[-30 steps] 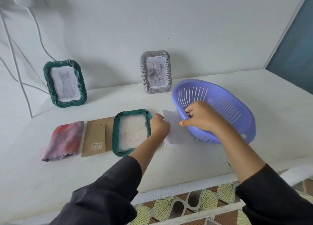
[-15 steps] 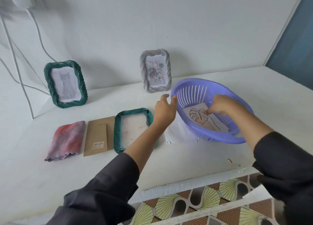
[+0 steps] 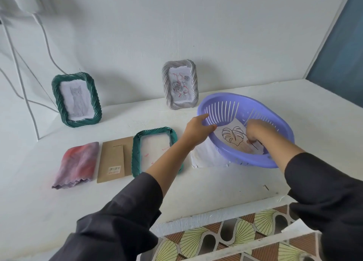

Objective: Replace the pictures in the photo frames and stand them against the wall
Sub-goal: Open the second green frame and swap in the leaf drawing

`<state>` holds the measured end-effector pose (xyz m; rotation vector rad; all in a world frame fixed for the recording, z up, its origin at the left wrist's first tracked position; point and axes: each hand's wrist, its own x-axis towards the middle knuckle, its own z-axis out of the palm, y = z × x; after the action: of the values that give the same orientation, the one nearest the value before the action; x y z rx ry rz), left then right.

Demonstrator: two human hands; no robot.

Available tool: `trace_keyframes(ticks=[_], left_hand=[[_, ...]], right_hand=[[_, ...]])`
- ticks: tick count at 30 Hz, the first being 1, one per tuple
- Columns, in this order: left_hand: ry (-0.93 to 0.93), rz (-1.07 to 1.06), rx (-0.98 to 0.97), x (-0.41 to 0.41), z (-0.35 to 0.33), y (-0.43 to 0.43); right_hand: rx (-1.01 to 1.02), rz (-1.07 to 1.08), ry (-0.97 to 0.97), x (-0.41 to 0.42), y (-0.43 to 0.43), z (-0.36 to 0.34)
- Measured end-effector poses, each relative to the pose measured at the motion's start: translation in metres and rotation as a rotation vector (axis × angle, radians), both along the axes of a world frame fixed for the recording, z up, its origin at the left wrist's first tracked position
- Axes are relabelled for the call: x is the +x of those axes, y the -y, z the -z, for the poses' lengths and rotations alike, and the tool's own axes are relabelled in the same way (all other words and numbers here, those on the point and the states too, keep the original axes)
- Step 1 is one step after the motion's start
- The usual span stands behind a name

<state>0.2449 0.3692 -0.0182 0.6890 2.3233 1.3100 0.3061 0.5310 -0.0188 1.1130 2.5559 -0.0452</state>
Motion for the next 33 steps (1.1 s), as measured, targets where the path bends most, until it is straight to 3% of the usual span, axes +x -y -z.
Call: trace_keyframes(ticks=[8, 12, 15, 17, 19, 21, 24, 29, 33], left_hand=[[0.013, -0.031, 0.033, -0.004, -0.008, 0.006], [-0.065, -0.084, 0.221, 0.000, -0.023, 0.016], [0.094, -0.041, 0.369, 0.007, -0.041, 0.024], [0.248, -0.044, 0.462, 0.010, -0.047, 0.031], [0.258, -0.107, 0.499, 0.005, -0.045, 0.040], [0.210, -0.232, 0.476, -0.006, -0.035, 0.057], [0.244, -0.351, 0.411, -0.024, -0.018, 0.091], [0.348, -0.431, 0.321, -0.044, 0.012, 0.134], [0.262, -0.419, 0.141, -0.051, 0.031, 0.150]], right_hand=[[-0.015, -0.014, -0.081, 0.002, 0.004, -0.022], [0.018, -0.019, -0.385, 0.015, 0.034, -0.067], [0.062, -0.122, -0.631, 0.022, 0.080, -0.088], [0.067, -0.203, -0.677, 0.018, 0.113, -0.088], [0.039, -0.300, -0.676, 0.009, 0.139, -0.082], [-0.052, -0.387, -0.663, -0.002, 0.154, -0.068], [-0.362, -0.417, -0.699, -0.019, 0.163, -0.045], [-0.608, -0.151, -0.799, -0.039, 0.162, -0.006], [-0.770, 0.029, -0.894, -0.052, 0.170, 0.022]])
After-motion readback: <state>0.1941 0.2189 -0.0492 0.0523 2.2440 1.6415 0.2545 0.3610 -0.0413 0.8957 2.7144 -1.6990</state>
